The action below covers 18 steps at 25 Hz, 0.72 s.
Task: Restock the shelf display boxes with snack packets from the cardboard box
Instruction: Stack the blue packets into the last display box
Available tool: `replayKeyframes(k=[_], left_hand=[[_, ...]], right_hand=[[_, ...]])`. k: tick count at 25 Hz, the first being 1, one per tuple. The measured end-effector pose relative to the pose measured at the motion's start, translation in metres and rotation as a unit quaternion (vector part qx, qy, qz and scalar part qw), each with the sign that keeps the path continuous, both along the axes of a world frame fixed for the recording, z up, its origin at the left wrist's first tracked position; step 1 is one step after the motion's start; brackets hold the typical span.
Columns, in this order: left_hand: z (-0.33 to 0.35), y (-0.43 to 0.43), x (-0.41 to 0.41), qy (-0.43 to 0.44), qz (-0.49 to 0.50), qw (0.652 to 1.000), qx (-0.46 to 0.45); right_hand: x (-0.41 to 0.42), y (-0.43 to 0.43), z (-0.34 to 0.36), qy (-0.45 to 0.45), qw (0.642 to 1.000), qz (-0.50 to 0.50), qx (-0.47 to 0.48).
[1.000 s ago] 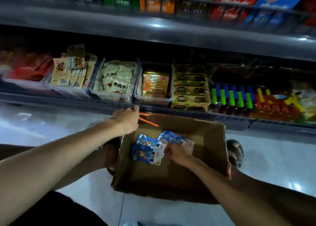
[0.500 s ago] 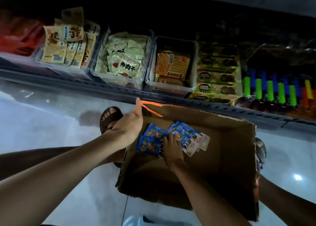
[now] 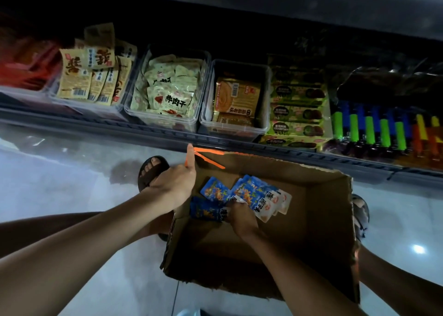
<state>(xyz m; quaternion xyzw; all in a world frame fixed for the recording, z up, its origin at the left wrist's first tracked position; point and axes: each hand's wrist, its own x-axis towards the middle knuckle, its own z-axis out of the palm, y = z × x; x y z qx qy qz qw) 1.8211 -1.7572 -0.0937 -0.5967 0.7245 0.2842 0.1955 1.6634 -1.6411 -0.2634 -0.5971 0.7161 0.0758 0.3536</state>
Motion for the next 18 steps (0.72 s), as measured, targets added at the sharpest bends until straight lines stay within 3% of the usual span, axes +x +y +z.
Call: replayKeyframes(k=[4, 6, 15, 18], left_hand=[[0.036, -0.007, -0.01, -0.071, -0.133, 0.987, -0.052], [0.063, -0.01, -0.021, -0.067, -0.152, 0.983, -0.071], [0.196, -0.006, -0.076, 0.162, -0.247, 0.955, 0.024], [0.224, -0.004, -0.086, 0.289, -0.184, 0.928, 0.148]], right_hand=[[-0.021, -0.004, 0.042, -0.075, 0.994, -0.079, -0.01], [-0.037, -0.014, 0.081, -0.11, 0.991, -0.076, -0.007], [-0.127, -0.038, 0.362, -0.12, 0.985, 0.068, -0.102], [-0.154, -0.026, 0.424, -0.172, 0.97, 0.013, -0.172]])
